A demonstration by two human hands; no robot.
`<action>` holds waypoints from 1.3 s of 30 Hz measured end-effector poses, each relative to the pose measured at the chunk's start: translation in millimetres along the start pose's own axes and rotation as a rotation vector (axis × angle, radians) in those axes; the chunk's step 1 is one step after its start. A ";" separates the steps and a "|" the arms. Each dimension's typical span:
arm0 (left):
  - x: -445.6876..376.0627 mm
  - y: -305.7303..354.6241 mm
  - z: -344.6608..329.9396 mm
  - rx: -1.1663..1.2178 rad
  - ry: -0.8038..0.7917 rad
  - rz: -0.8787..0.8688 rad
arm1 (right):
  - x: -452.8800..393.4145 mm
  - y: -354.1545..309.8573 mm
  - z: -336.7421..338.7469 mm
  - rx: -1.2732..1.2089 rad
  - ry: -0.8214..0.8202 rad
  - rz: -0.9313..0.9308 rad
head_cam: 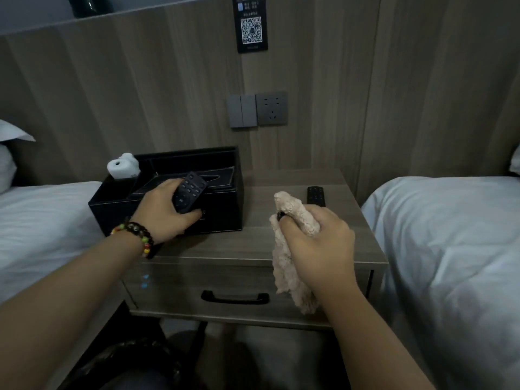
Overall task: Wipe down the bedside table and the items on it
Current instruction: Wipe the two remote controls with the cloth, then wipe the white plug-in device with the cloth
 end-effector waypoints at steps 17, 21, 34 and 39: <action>-54.6 102.2 -151.1 0.306 -0.250 0.411 | -17.2 65.9 59.4 0.123 0.156 -0.329; -66.5 90.8 -171.2 0.182 -0.184 0.419 | -19.1 69.7 75.4 0.135 0.171 -0.252; -74.1 78.1 -204.6 -0.150 -0.245 0.444 | -30.1 71.0 70.7 0.176 0.143 -0.236; -72.5 85.0 -203.2 -0.181 -0.230 0.390 | -29.1 67.7 67.8 0.153 0.131 -0.222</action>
Point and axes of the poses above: each hand's wrist, its own x-axis away from the middle knuckle, its own z-axis out of the back of the hand, y = z × x, the point moved 9 cm from there along -x, towards the middle knuckle, and after that the axes turned 9 degrees about x, right-handed, at the moved point
